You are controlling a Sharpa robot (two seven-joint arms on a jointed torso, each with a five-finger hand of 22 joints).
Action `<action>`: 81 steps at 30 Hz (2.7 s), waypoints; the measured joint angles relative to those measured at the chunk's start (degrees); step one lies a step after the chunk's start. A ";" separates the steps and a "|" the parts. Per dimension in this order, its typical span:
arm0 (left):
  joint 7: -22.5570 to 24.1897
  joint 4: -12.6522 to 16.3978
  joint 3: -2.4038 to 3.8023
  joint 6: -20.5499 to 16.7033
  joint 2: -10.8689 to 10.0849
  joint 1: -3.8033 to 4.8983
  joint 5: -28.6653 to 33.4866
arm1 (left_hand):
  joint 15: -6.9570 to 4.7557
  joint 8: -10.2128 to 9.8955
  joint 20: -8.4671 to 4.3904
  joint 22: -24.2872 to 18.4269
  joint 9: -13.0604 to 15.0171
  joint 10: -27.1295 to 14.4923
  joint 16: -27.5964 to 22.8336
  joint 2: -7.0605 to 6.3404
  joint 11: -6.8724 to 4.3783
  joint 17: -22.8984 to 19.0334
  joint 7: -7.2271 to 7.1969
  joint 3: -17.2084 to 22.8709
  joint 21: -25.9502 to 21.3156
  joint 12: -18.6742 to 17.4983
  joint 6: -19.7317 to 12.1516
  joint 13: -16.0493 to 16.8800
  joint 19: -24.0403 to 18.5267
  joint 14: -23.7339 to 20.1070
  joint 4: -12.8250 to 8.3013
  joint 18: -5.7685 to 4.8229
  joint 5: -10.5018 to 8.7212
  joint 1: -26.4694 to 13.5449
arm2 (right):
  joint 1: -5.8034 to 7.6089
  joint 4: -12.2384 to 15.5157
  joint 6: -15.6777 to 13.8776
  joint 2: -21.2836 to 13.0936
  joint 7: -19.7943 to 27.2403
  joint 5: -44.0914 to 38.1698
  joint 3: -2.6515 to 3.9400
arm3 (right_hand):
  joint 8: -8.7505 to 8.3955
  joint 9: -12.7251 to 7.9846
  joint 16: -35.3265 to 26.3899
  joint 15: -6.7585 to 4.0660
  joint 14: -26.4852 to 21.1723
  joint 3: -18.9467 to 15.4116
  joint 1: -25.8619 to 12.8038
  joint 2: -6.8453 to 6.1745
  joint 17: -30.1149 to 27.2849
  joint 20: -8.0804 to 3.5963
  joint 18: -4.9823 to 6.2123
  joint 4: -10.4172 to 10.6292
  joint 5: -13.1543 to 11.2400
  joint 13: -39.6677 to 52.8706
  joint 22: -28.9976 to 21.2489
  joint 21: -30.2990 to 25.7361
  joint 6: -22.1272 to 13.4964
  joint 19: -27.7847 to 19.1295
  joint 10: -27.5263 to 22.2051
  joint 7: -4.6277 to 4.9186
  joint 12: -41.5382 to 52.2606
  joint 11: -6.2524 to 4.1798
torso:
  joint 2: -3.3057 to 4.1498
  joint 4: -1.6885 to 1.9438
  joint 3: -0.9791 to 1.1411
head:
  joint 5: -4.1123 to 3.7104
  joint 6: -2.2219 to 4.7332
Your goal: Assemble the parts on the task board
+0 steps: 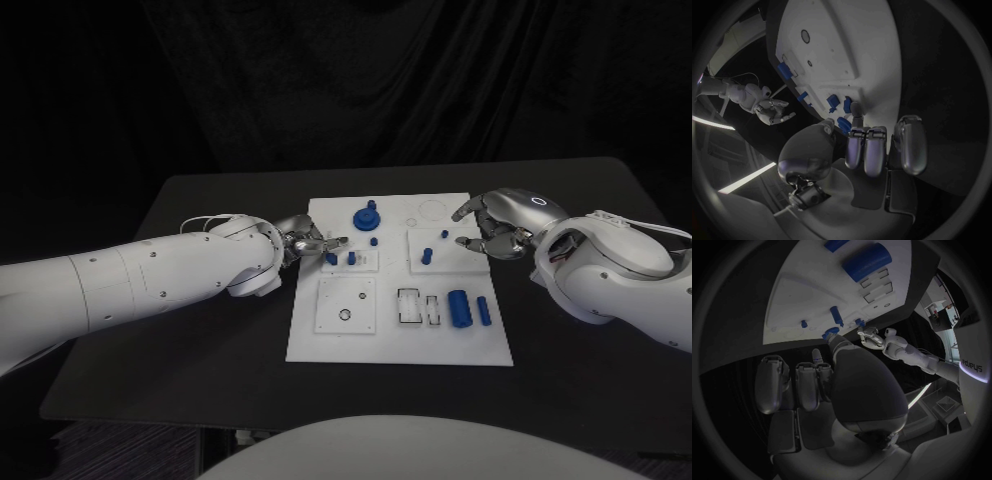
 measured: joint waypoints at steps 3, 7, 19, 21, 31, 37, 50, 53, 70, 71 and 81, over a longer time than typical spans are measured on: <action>0.27 -0.04 -0.03 -0.09 0.01 -0.03 0.00 | 0.00 0.31 0.00 0.00 0.00 0.00 0.00 0.39 0.00 0.00 -0.20 -0.31 0.00 0.00 0.19 0.00 0.00 0.00 -0.01 0.00 0.00 0.39 | 0.00 0.00 0.05 0.00 -0.06 0.00 0.00 | 0.00 -0.06 0.00 0.00 0.00 0.16 0.00 0.00 0.00 0.00 0.00 0.16 0.32 0.00 0.00 -0.21 0.40 0.00 0.00 -0.01 0.00 0.00 | 0.00 -0.01 0.00 | 0.03 0.00; 0.68 -0.03 -0.07 -0.16 0.03 -0.09 0.00 | 0.00 0.97 0.00 0.00 0.00 0.00 0.00 0.99 0.00 0.00 -0.41 -0.45 0.00 0.00 0.41 0.00 0.00 0.00 -0.05 0.00 0.68 0.99 | -0.01 0.00 0.10 -0.01 -0.13 0.00 0.00 | 0.00 -0.06 0.00 0.00 0.00 0.16 0.00 0.00 0.00 0.00 0.00 0.16 0.37 0.00 0.00 -0.21 0.40 0.00 -0.21 -0.01 0.00 0.21 | 0.00 -0.01 0.00 | 0.00 0.00; 1.82 0.06 -0.17 -0.49 -0.04 -0.27 0.03 | 0.00 2.78 0.00 0.00 -0.01 0.22 0.00 2.40 -0.22 0.00 -0.71 -1.25 0.25 0.00 1.12 0.00 0.00 0.00 -0.02 0.00 2.63 2.40 | -0.01 0.02 0.19 -0.04 -0.26 0.01 0.00 | 0.00 -0.18 -0.23 0.00 0.00 0.31 -0.01 0.00 0.00 0.00 0.00 0.31 0.64 0.04 0.00 -0.21 0.40 0.00 -0.21 -0.01 -0.23 0.21 | 0.01 -0.01 0.00 | 0.04 0.00; 1.86 0.06 -0.17 -0.56 -0.04 -0.27 0.03 | -0.02 3.04 0.00 0.00 -0.01 0.19 0.00 2.61 -0.24 0.00 -0.91 -1.33 0.31 0.00 1.32 0.00 0.00 -0.02 0.03 0.00 3.01 2.61 | -0.01 0.04 0.21 -0.05 -0.28 0.01 0.00 | 0.00 -0.18 -0.23 0.00 0.00 0.31 -0.01 0.00 0.00 0.00 0.00 0.31 0.64 0.04 0.00 -0.21 0.40 0.00 -0.21 -0.01 -0.23 0.21 | 0.02 -0.01 0.00 | 0.04 0.00; 2.05 0.11 -0.25 -1.37 -0.10 -0.36 0.04 | -0.42 3.42 0.00 0.00 -0.01 0.06 0.00 2.94 -0.37 0.00 -1.12 -1.66 0.75 0.00 1.53 0.00 0.00 -0.01 0.00 0.01 4.02 3.44 | -0.02 0.10 0.26 -0.17 -0.35 0.02 0.00 | 0.00 -0.18 -0.23 0.00 0.00 0.47 -0.01 0.00 0.00 0.00 0.00 0.47 1.04 0.03 0.00 -0.21 0.40 0.00 -0.21 -0.01 -0.23 0.21 | 0.04 0.03 0.00 | -0.04 0.00; 3.70 0.93 -0.26 -3.79 -0.82 -0.37 -0.59 | -0.42 4.12 -0.43 0.00 -0.02 0.10 0.00 1.95 -0.76 0.00 -1.26 -2.25 1.19 0.00 1.38 0.00 0.01 -0.01 -0.27 0.00 7.05 7.19 | -0.02 0.28 0.23 -0.41 -0.35 0.02 0.00 | 0.00 -0.25 -0.23 0.00 0.00 0.47 -0.01 -0.01 0.00 0.00 0.00 0.47 1.04 0.02 0.00 -0.43 0.43 0.00 -0.54 0.02 -0.41 0.29 | 0.04 0.00 0.00 | -0.09 0.00; 20.70 4.67 0.00 -19.00 -3.78 1.80 -5.36 | 4.40 -4.99 3.31 -0.01 -3.72 -6.88 -5.92 -1.79 4.25 0.00 3.87 -0.94 -15.81 -11.16 -9.21 0.00 -10.90 -1.94 0.18 1.78 12.04 25.74 | -0.02 0.55 -0.04 -1.25 -0.29 0.05 0.01 | 0.00 -0.25 -0.23 0.00 0.00 0.63 -0.28 0.25 0.00 0.00 0.00 0.63 1.31 0.02 0.00 -0.44 0.60 0.00 -0.62 0.20 -0.44 0.20 | 0.03 -0.05 -0.01 | -0.21 0.00; 25.21 4.47 0.11 -19.75 -3.74 2.84 -5.97 | 6.49 -6.79 4.83 0.00 -6.40 -22.53 -11.92 -1.51 6.32 0.00 5.43 1.92 -26.35 -21.90 -12.22 -0.01 -21.03 -12.34 -0.76 2.70 12.30 32.22 | -0.02 0.51 -0.12 -1.23 -0.28 0.10 0.01 | 0.00 -0.25 -0.23 0.00 0.00 0.63 -0.28 0.25 0.00 0.00 0.00 0.63 1.31 0.01 0.00 -0.43 0.60 0.00 -0.62 0.20 -0.44 0.20 | 0.03 -0.08 -0.03 | -0.15 0.00; 36.41 -8.12 -0.24 -9.93 5.96 3.38 -17.14 | 5.31 -6.79 4.92 0.03 -35.79 -50.83 -9.11 -7.71 6.13 -0.57 1.11 20.44 -11.49 -70.11 -20.21 -38.13 -14.70 -8.81 -11.62 2.70 4.11 44.94 | -0.02 0.28 -0.38 -1.07 -0.15 0.34 0.00 | 0.00 -0.64 -0.23 0.00 0.00 1.19 -0.27 0.25 0.00 0.00 0.00 0.39 3.31 0.01 0.04 -0.43 0.81 0.00 -0.62 -0.01 -0.67 0.20 | 0.09 -0.06 0.01 | -0.71 0.00; 36.40 -8.74 -0.24 -9.50 6.45 3.37 -17.98 | 5.31 -6.79 4.92 0.03 -36.69 -50.82 -9.11 -7.71 6.12 -0.69 0.26 20.49 -11.24 -70.12 -20.15 -38.62 -14.70 -8.81 -12.20 2.70 3.99 44.94 | -0.02 0.28 -0.38 -1.11 -0.15 0.35 0.00 | 0.00 -0.64 -0.23 0.00 0.00 1.19 -0.27 0.25 0.00 0.00 0.00 0.39 3.32 0.01 0.04 -0.43 0.81 0.00 -0.62 -0.01 -0.67 0.20 | 0.09 -0.02 0.01 | -0.88 0.00; 35.17 -12.97 -0.25 -4.94 9.66 2.99 -22.95 | 5.85 -6.79 5.22 0.03 -40.71 -50.97 -8.70 -7.76 6.73 -1.09 -0.90 18.11 -10.25 -69.45 -19.95 -40.75 -13.78 -8.29 -13.04 2.69 0.57 41.16 | -0.03 0.33 -0.33 -1.13 -0.17 0.58 0.02 | 0.00 -0.63 -0.23 0.00 0.00 1.19 -0.27 0.25 0.00 0.00 0.00 0.39 3.55 0.00 0.04 -0.43 0.81 0.00 -0.62 -0.01 -0.67 0.20 | 0.40 -0.20 -0.18 | -0.90 0.00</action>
